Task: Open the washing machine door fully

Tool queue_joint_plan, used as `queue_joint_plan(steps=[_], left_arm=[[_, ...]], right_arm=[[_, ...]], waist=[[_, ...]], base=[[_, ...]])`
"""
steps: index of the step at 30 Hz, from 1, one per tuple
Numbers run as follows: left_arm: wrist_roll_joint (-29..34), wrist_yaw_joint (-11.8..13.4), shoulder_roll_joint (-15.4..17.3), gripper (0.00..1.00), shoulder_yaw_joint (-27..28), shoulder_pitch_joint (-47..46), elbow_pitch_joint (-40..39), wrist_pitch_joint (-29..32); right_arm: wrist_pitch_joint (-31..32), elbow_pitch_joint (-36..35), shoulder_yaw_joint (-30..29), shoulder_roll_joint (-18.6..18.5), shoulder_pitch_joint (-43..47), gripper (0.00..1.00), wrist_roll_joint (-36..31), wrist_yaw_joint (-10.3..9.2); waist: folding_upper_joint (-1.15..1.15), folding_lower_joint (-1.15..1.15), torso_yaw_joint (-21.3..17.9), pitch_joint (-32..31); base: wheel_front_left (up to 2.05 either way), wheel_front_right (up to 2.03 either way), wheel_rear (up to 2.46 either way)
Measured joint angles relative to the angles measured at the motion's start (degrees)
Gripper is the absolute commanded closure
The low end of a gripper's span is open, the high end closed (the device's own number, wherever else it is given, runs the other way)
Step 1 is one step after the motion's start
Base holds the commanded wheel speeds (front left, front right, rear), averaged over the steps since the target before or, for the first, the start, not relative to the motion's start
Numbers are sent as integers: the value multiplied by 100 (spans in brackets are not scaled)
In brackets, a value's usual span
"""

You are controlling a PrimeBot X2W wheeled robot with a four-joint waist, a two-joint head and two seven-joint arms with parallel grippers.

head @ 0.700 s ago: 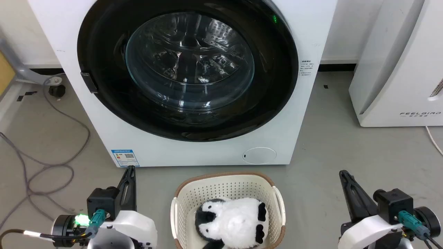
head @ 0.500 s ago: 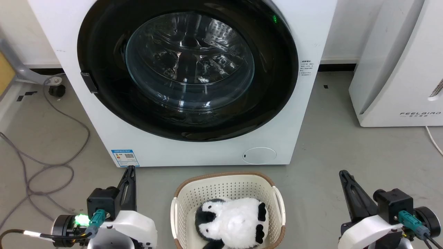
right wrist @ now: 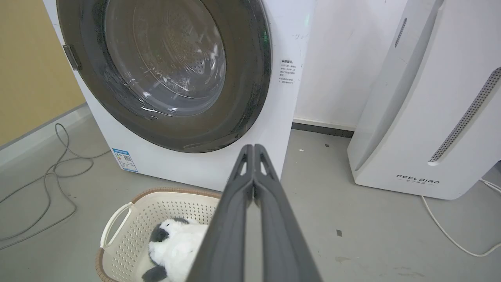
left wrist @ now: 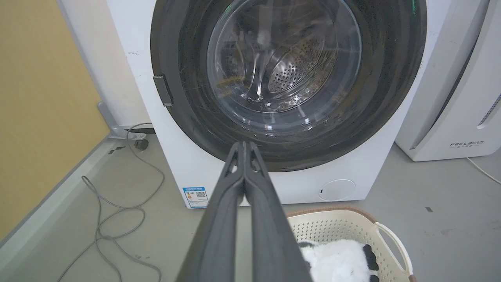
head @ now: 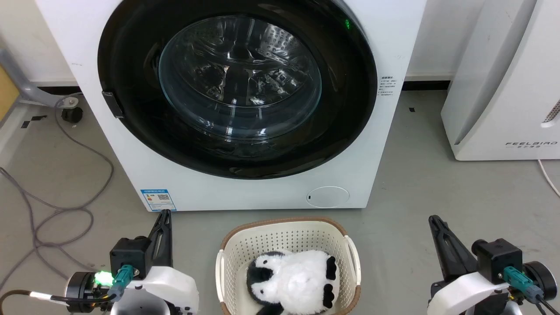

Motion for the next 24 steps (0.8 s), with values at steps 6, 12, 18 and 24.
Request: queue_joint_plan(steps=[6,12,18,24], left_arm=[[-1,3,-1,0,-3,-1,4,-1],[-2,29,-1,0,-44,-1,12,-33],[-4,62,-1,0,-89,-2,14,-107],[-5,110,-1,0,-120,-2,15,-165]], right_arm=[[-1,0,-1,0,3,0,3,-1],[-35,-20,-45,0,3,0,93,-1],[-107,-68,-104,0,4,0,257,-1],[-169,-120,-169,0,4,0,455,-1]], waist=[[0,0,0,0],[0,0,-2,8],[0,0,-1,15],[0,0,5,20]], base=[[0,0,0],[0,0,0],[0,0,0],[0,0,0]])
